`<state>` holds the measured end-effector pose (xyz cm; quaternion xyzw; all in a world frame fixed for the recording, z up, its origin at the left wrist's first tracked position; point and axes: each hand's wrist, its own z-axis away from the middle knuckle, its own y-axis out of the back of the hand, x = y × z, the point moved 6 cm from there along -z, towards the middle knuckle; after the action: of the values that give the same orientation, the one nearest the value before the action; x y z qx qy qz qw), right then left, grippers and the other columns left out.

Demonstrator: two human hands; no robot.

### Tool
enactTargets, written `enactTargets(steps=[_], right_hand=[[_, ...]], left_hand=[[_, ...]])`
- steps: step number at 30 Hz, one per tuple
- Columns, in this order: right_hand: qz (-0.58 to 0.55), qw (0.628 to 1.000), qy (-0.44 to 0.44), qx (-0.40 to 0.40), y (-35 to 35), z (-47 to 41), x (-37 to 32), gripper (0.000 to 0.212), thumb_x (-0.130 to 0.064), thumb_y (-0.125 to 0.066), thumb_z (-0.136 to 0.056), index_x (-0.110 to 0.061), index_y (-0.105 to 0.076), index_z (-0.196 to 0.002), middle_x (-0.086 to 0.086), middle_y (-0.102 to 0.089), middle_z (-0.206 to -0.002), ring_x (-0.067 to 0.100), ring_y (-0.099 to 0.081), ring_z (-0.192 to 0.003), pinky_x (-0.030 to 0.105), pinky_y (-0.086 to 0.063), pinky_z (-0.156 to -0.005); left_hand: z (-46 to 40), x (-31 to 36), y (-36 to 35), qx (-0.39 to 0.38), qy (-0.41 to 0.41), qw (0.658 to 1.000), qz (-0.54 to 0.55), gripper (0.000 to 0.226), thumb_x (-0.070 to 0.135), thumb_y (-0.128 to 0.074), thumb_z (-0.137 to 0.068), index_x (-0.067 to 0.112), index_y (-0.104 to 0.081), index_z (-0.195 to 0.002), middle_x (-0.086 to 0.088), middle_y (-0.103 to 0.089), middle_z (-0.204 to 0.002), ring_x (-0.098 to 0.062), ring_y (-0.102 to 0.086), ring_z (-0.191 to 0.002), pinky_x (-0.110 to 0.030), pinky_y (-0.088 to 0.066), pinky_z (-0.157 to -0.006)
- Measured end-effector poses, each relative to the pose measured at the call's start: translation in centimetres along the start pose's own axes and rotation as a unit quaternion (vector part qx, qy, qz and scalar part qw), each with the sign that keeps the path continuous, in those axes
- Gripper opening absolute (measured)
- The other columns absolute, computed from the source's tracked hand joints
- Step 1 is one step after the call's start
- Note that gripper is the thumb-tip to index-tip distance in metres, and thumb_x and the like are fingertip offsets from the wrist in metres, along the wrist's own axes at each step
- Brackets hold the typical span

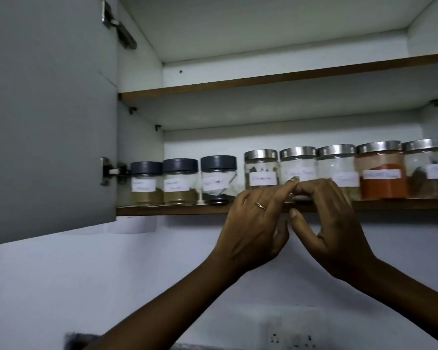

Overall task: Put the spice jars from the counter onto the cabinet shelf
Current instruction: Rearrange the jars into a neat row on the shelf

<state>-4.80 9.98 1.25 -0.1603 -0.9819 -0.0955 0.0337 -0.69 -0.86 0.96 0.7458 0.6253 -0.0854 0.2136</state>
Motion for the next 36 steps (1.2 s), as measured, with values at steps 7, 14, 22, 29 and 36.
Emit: enactTargets(steps=[7,14,22,29,36], right_hand=[[0.015,1.0,0.022,-0.014,-6.7,-2.5,-7.9,0.031,-0.025,-0.046,-0.081,-0.008,-0.056,-0.105,0.004,-0.058,-0.096,0.019,-0.049,-0.09,0.03,-0.035,-0.078],[0.026,0.999,0.038,-0.028,-13.1,-4.6,-14.1,0.031,-0.021,-0.051,-0.081,-0.008,-0.056,-0.109,0.005,-0.058,-0.099,0.022,-0.052,-0.09,0.036,-0.042,-0.076],[0.053,0.995,0.051,-0.063,-17.5,-7.2,-15.5,0.033,-0.021,-0.052,-0.079,-0.01,-0.056,-0.11,0.004,-0.059,-0.102,0.022,-0.054,-0.093,0.034,-0.043,-0.075],[0.079,0.996,0.01,-0.048,-19.7,-12.7,-12.7,0.033,-0.013,-0.048,-0.079,-0.008,-0.057,-0.11,0.007,-0.055,-0.11,0.024,-0.049,-0.102,0.034,-0.036,-0.083],[0.13,0.97,-0.042,-0.204,-23.1,-16.1,-8.9,0.041,0.002,-0.043,-0.084,-0.005,-0.056,-0.122,0.014,-0.057,-0.125,0.034,-0.049,-0.115,0.042,-0.042,-0.096]], left_hand=[[3.9,-6.9,7.4,0.008,0.01,0.999,-0.048,0.055,0.02,-0.062,-0.081,0.015,-0.039,-0.13,-0.004,-0.065,-0.111,-0.02,-0.057,-0.098,-0.03,-0.04,-0.082],[7.2,-13.4,12.3,-0.001,0.043,0.997,-0.068,0.042,0.019,-0.051,-0.082,0.009,-0.057,-0.123,-0.004,-0.065,-0.112,-0.022,-0.06,-0.099,-0.028,-0.039,-0.083],[8.2,-18.5,13.9,0.032,0.082,0.993,-0.076,0.04,0.012,-0.046,-0.076,0.012,-0.061,-0.113,-0.003,-0.064,-0.108,-0.02,-0.057,-0.093,-0.028,-0.043,-0.077],[4.3,-24.4,13.3,0.008,0.205,0.977,-0.062,0.037,0.0,-0.045,-0.082,0.011,-0.066,-0.11,-0.008,-0.066,-0.112,-0.026,-0.057,-0.104,-0.035,-0.043,-0.088],[1.9,-29.9,9.7,-0.21,0.294,0.925,-0.119,0.026,0.006,-0.048,-0.094,0.005,-0.064,-0.115,-0.019,-0.063,-0.12,-0.036,-0.056,-0.109,-0.042,-0.047,-0.095]])
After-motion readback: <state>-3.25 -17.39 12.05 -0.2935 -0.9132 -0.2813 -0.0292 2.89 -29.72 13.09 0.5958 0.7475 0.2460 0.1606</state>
